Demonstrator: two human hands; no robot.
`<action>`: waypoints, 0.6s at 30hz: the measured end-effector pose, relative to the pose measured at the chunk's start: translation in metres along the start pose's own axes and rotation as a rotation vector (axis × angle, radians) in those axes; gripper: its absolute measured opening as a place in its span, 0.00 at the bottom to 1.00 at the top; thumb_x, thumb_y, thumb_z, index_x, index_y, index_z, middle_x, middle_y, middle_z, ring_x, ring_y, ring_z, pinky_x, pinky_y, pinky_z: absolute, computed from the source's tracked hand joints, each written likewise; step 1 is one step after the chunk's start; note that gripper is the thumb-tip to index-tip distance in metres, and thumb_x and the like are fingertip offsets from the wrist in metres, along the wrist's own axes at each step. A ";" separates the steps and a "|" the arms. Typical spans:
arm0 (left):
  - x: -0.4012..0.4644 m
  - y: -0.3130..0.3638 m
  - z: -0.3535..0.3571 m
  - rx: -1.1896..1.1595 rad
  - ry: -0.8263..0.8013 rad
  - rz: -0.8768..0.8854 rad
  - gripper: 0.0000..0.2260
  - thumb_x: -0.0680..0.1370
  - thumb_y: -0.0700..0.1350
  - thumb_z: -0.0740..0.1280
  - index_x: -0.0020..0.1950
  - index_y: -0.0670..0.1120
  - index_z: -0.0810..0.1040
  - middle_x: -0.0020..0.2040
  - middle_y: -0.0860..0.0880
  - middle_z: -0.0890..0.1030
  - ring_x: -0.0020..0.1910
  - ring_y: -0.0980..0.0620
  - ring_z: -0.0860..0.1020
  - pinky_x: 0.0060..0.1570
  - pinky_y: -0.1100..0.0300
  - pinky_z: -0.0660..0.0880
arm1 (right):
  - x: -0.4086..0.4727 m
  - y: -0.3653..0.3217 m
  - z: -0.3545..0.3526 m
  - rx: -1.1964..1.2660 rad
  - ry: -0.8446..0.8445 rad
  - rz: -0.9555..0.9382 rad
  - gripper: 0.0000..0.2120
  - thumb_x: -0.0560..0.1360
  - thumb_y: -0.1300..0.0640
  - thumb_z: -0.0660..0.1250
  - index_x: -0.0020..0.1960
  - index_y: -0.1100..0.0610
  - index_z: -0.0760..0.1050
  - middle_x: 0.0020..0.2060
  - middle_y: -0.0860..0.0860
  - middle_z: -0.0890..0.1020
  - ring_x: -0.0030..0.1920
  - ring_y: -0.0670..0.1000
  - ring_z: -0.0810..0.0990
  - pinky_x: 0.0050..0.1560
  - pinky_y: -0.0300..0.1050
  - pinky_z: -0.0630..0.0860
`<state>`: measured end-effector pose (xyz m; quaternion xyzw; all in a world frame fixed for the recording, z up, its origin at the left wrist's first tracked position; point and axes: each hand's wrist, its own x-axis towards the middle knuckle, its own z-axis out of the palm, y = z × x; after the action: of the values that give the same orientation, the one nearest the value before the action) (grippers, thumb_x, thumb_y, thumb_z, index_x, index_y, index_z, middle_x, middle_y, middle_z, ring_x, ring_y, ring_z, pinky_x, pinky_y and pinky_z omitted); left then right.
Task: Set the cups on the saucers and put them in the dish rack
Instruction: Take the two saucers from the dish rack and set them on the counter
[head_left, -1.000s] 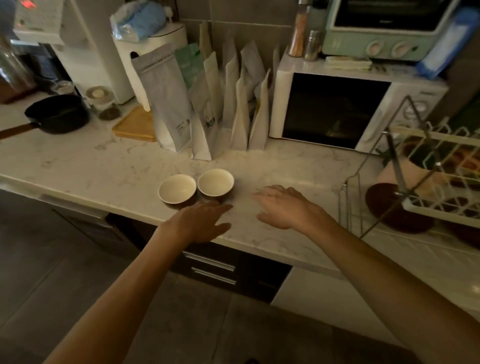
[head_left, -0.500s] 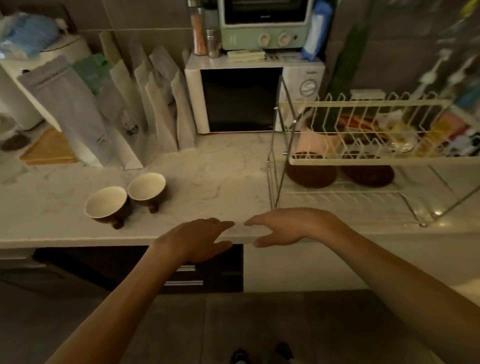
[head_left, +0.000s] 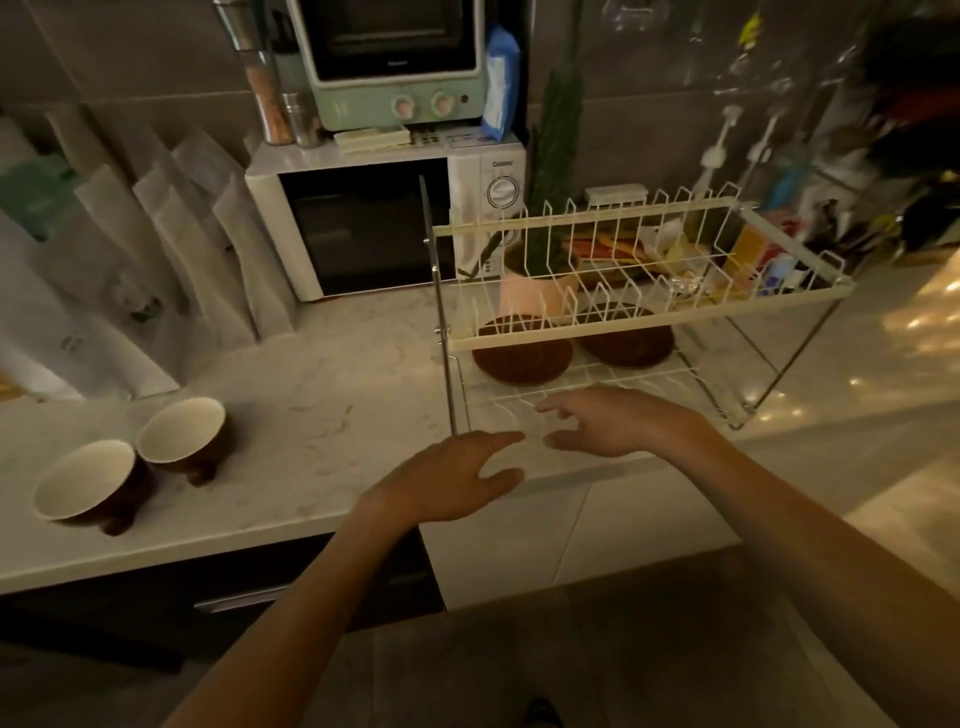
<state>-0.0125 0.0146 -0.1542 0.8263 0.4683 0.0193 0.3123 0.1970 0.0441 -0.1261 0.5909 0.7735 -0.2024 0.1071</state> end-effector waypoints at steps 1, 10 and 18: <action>0.008 0.004 0.002 -0.056 0.047 -0.011 0.25 0.80 0.58 0.59 0.77 0.56 0.60 0.76 0.51 0.65 0.72 0.51 0.67 0.70 0.54 0.66 | 0.002 0.006 -0.002 0.008 0.062 0.012 0.26 0.79 0.42 0.63 0.74 0.46 0.66 0.70 0.50 0.75 0.66 0.52 0.75 0.59 0.49 0.73; 0.081 0.014 0.013 -0.290 0.435 -0.257 0.26 0.80 0.53 0.62 0.76 0.50 0.60 0.72 0.42 0.69 0.69 0.43 0.71 0.65 0.52 0.69 | 0.040 0.039 -0.012 0.161 0.300 0.143 0.21 0.79 0.44 0.63 0.68 0.51 0.73 0.61 0.51 0.81 0.61 0.55 0.79 0.58 0.53 0.77; 0.123 0.004 0.013 -0.458 0.597 -0.420 0.25 0.78 0.53 0.63 0.74 0.50 0.61 0.71 0.43 0.68 0.65 0.42 0.74 0.60 0.47 0.76 | 0.090 0.060 -0.009 0.230 0.295 0.172 0.22 0.79 0.37 0.53 0.62 0.50 0.74 0.58 0.53 0.81 0.60 0.58 0.79 0.61 0.58 0.76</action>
<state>0.0634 0.1031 -0.1946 0.5806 0.6799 0.2967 0.3356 0.2300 0.1398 -0.1662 0.6863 0.6994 -0.1908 -0.0584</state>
